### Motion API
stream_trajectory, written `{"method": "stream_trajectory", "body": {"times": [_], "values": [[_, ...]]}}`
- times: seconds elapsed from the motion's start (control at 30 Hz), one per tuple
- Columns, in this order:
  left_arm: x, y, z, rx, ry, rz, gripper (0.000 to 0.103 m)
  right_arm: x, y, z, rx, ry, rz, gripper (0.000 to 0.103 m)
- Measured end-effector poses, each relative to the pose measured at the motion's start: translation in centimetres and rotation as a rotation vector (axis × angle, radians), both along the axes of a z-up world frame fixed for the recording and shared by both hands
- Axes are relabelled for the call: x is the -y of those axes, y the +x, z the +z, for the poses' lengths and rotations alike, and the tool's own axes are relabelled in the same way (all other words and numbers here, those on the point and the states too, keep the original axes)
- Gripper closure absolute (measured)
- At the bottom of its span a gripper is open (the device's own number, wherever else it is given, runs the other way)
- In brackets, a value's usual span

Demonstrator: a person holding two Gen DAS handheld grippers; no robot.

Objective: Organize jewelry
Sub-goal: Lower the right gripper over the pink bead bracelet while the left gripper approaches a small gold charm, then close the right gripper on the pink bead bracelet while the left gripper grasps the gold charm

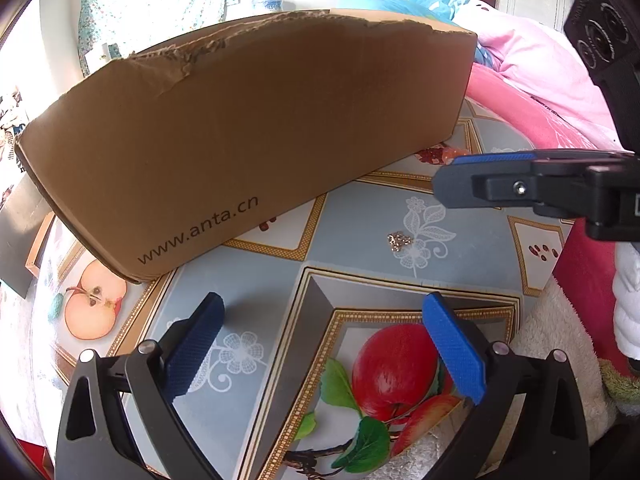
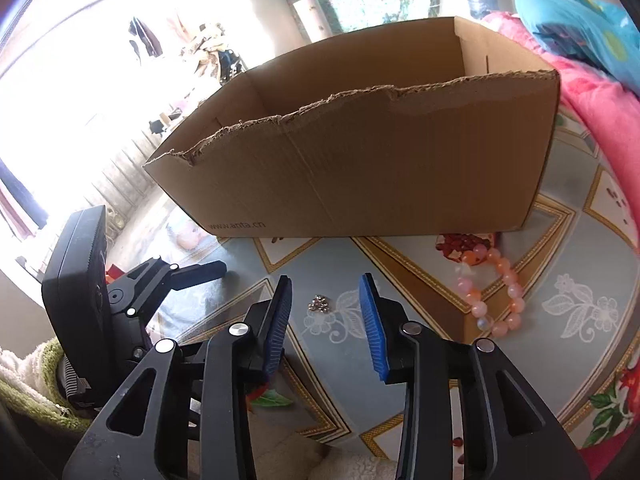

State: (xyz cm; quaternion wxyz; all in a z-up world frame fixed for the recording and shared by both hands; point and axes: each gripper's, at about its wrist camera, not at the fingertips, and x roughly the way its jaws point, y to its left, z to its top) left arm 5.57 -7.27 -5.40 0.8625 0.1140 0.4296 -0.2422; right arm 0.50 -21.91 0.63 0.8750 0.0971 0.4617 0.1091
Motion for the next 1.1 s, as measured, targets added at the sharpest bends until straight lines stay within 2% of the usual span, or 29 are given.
{"method": "stream_trajectory", "body": {"times": [0.03, 0.13, 0.2, 0.27, 0.4, 0.57, 0.67, 0.8, 0.87, 0.97, 1.1], "values": [[0.1, 0.0, 0.0, 0.001, -0.001, 0.001, 0.006, 0.0, -0.6, 0.5, 0.035, -0.03, -0.019, 0.04], [0.0, -0.3, -0.1, 0.01, -0.007, 0.003, 0.006, -0.7, -2.6, 2.5, 0.184, -0.138, -0.054, 0.022], [0.0, -0.4, -0.2, 0.011, -0.008, 0.003, 0.006, -0.5, -3.0, 3.7, 0.252, -0.198, -0.048, 0.009], [-0.1, -0.4, -0.1, 0.006, -0.005, 0.004, 0.006, -0.5, -3.5, 4.3, 0.28, -0.252, -0.046, 0.008], [0.1, -0.4, -0.2, 0.011, -0.005, 0.013, 0.005, -0.6, -3.2, 3.4, 0.268, -0.338, -0.078, 0.008], [0.2, -1.1, -0.2, 0.042, 0.002, 0.035, 0.004, 0.1, -3.0, 2.1, 0.249, -0.332, -0.114, 0.009], [0.2, -1.3, -0.3, 0.037, 0.001, 0.027, 0.004, 0.3, -2.4, 1.2, 0.214, -0.322, -0.113, 0.024], [0.3, -0.8, -0.1, 0.011, 0.004, 0.013, 0.005, 1.4, -1.5, 0.3, 0.152, -0.282, -0.127, 0.049], [0.6, -1.1, 0.2, 0.039, 0.018, 0.005, 0.006, 1.9, -1.0, -0.1, 0.131, -0.268, -0.141, 0.054], [1.0, -1.7, 0.9, 0.067, -0.008, -0.027, 0.01, 2.8, -0.1, -0.7, 0.089, -0.253, -0.154, 0.062], [1.5, -1.5, 1.4, 0.069, -0.037, -0.057, 0.026, 3.7, 1.1, -1.8, 0.032, -0.248, -0.176, 0.067]]}}
